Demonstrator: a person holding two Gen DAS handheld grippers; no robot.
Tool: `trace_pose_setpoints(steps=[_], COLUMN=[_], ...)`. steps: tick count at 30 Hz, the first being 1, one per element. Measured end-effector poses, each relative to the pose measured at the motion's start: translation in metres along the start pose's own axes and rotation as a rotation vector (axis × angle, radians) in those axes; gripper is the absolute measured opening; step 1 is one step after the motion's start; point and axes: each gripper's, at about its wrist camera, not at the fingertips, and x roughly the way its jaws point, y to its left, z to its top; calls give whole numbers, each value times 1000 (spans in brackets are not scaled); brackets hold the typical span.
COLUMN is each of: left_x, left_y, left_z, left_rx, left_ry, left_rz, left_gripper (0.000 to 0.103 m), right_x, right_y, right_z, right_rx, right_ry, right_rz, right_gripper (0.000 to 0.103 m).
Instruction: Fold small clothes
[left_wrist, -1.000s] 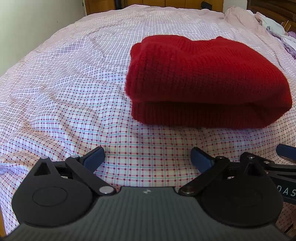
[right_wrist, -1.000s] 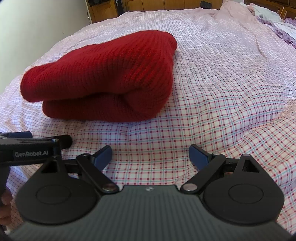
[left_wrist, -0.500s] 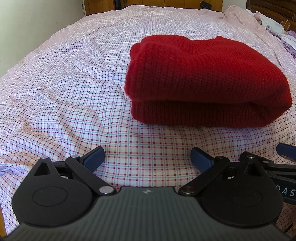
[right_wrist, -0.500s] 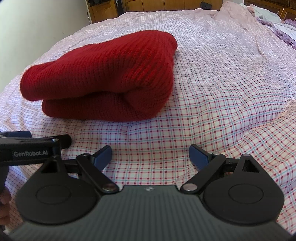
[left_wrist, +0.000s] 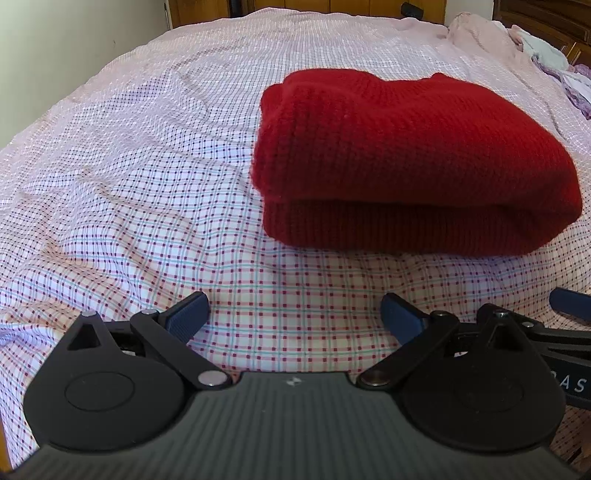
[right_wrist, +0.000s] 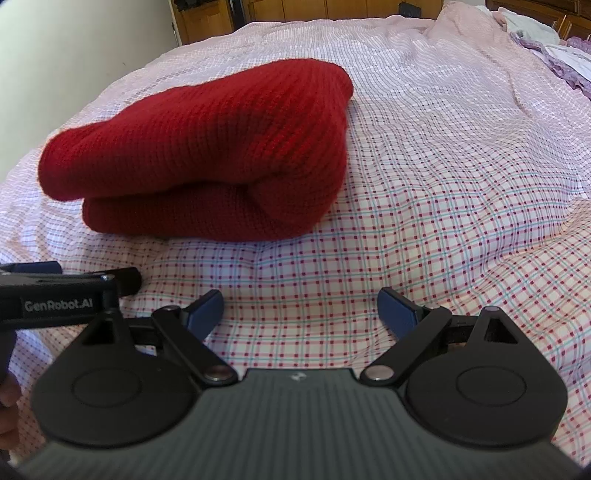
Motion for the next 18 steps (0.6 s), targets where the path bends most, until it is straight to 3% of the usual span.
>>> trace_pose_setpoints(steps=[18], left_x=[0], left_y=[0], left_z=[0], left_rx=[-3], left_ry=[1], left_rz=[6], left_gripper=[101], right_x=[0], right_y=[-1], right_z=[0], right_rx=[-2], right_ry=[0], right_rz=[1], right_gripper=[93])
